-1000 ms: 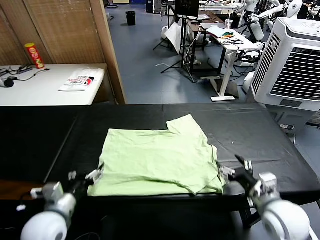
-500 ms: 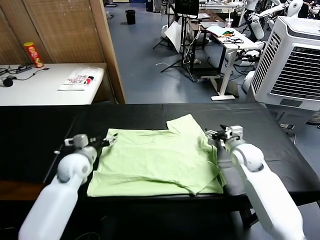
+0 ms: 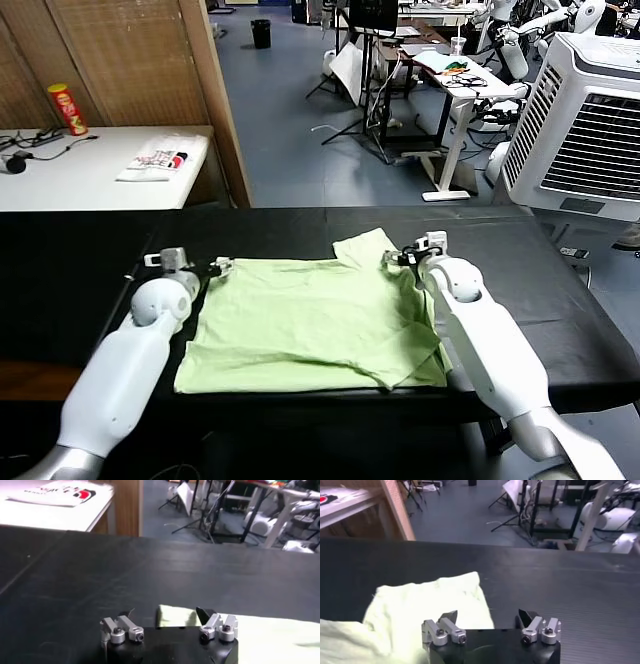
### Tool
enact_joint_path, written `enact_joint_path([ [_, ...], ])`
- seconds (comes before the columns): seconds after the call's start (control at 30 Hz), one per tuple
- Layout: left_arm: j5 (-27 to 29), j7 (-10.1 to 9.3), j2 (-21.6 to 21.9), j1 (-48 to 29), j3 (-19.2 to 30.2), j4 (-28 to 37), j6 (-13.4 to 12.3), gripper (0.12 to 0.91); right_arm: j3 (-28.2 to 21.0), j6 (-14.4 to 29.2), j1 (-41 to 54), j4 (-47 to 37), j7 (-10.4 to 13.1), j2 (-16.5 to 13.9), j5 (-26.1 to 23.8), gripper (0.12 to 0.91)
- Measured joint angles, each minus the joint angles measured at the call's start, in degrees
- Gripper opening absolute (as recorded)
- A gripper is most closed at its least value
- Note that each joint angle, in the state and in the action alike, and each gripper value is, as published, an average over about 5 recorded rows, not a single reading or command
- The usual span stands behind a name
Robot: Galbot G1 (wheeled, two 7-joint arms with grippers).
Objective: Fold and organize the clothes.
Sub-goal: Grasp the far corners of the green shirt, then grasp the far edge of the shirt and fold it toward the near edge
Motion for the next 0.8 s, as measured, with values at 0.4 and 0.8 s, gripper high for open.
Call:
enact_joint_path([
  [0.4,0.6,1.86,-0.4,0.3,0.2,0.2,-0.3,0.246,0.4,2.0,0.1,-1.0,-1.5,0.6,-1.0,0.185],
  [0.8,0.3,2.76,0.4,1.6,-1.1,-3.0,-1.6,0.127,1.6,8.1,-4.2,6.6,-3.4,-3.1,-2.4,0.126],
])
